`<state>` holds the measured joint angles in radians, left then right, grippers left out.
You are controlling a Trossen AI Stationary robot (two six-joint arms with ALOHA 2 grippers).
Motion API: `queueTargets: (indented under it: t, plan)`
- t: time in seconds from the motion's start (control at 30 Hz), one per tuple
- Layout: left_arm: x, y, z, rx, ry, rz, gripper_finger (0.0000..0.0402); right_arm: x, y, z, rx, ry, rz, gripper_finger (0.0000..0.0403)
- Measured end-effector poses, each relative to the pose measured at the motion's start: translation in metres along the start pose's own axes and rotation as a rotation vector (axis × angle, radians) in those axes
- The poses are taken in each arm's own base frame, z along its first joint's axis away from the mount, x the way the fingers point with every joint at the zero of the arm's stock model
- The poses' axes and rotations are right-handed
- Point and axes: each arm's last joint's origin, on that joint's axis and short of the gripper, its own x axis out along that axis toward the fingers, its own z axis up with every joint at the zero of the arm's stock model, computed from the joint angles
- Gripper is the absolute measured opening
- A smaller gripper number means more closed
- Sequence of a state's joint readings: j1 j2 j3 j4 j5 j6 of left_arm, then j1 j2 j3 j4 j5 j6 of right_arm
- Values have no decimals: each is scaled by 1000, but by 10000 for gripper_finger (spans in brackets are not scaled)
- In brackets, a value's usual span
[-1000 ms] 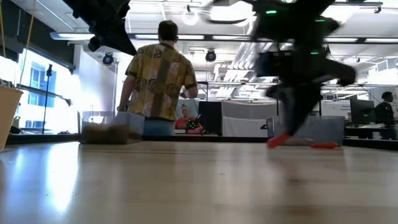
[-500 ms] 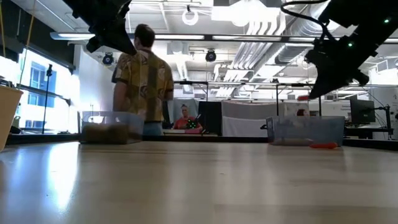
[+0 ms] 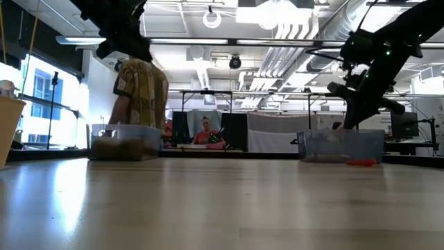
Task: Sort produce into baskets
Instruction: Put the bottom red chili into the right black bin, then put the center yellow chili into the right black bin
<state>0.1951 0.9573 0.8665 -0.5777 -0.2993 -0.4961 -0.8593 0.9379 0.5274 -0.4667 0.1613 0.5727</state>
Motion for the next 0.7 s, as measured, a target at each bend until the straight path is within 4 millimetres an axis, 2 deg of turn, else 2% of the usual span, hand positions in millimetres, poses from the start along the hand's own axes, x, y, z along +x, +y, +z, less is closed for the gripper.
queueTargets:
  t: [0.17,0.4,0.47,0.57,0.7]
  plan:
    - [0,0,0,30,0,0,0,1,6,14,-7,1,43,87]
    - [0,0,0,87,0,0,0,-27,15,43,-48,-31,12,195]
    - [0,0,0,88,1,0,0,-39,20,51,-38,-25,77,207]
    - [0,0,0,89,0,0,0,-54,37,58,-33,16,278,211]
    - [0,0,0,104,0,0,0,-67,66,40,-11,232,544,206]
